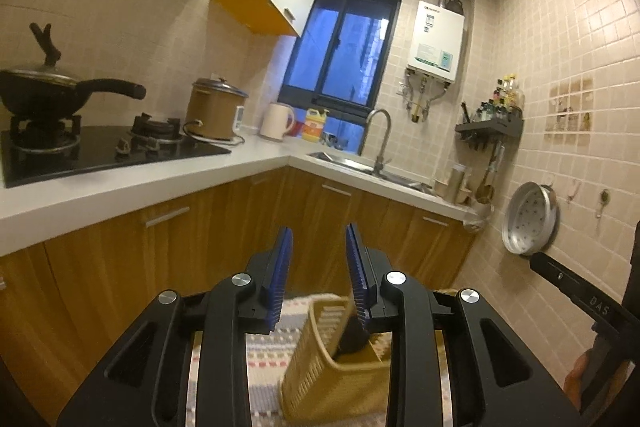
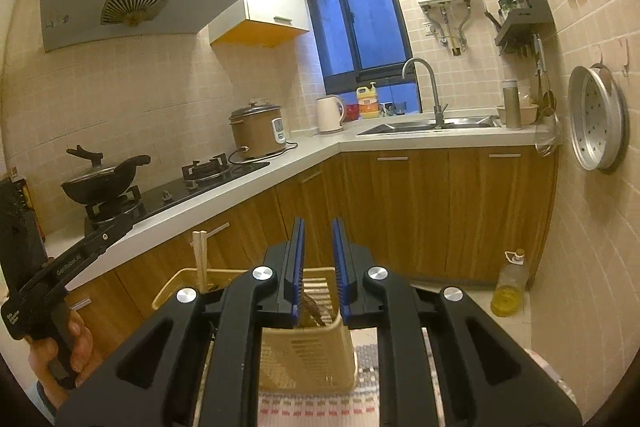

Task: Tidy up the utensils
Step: 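Lower the chopstick into the holder with the left tool while the right tool drops the spoon in, then grasp a wooden chopstick with the left tool while the right tool grasps a clear spoon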

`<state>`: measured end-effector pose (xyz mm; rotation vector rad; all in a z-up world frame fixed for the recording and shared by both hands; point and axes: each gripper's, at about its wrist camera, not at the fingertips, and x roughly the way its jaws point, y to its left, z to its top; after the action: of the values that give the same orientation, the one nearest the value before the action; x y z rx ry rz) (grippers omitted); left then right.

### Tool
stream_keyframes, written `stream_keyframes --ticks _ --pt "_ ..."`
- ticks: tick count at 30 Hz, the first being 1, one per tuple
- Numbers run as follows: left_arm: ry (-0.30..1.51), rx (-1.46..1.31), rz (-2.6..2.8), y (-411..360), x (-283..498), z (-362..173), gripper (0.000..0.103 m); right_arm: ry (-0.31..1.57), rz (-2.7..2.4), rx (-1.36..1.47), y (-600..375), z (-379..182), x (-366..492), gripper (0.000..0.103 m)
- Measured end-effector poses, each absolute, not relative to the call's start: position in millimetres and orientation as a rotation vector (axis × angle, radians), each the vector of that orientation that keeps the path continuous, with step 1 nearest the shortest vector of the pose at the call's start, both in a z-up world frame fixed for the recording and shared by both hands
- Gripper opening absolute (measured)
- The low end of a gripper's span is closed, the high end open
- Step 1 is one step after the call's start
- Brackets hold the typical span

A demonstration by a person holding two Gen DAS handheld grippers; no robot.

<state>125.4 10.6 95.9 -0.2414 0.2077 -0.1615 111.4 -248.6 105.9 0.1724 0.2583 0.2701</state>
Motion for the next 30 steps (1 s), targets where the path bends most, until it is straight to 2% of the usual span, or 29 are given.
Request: stream_keyframes --ticks 1,3,4,11,17,21,25,26,30 --pt "0.221 -0.237 -0.166 10.9 120.3 96.4 0.029 0.266 0.267 0.168 -250.3 105.9 104.6 0.016" --pt "0.264 -0.224 -0.166 11.4 107.6 95.0 0.046 0.29 0.268 0.165 -255.1 101.9 89.9 0.028" --pt "0.293 -0.225 -0.172 12.2 101.2 92.4 0.049 0.302 0.268 0.166 -257.5 99.0 84.1 0.03" --pt "0.704 -0.238 -0.299 11.4 69.7 28.3 0.05 0.539 0.289 0.174 -261.1 55.2 54.8 0.031" --pt "1.019 -0.174 -0.4 -7.2 51.7 -37.2 0.047 0.812 0.38 0.144 -229.9 15.7 46.6 0.031" --pt "1.066 -0.071 -0.409 -26.9 30.8 -54.6 0.038 0.921 0.388 0.061 -202.0 -2.1 41.6 0.031" --pt "1.065 -0.037 -0.416 -44.9 16.4 -59.6 0.034 1.012 0.402 0.001 -181.9 -18.0 36.7 0.031" --pt "1.065 -0.036 -0.42 -46.2 14.2 -60.7 0.029 1.027 0.41 0.003 -182.2 -21.9 34.0 0.031" --pt "1.083 -0.014 -0.388 -54.7 16.0 -66.3 0.027 1.1 0.458 0.064 -183.2 -31.9 32.0 0.031"
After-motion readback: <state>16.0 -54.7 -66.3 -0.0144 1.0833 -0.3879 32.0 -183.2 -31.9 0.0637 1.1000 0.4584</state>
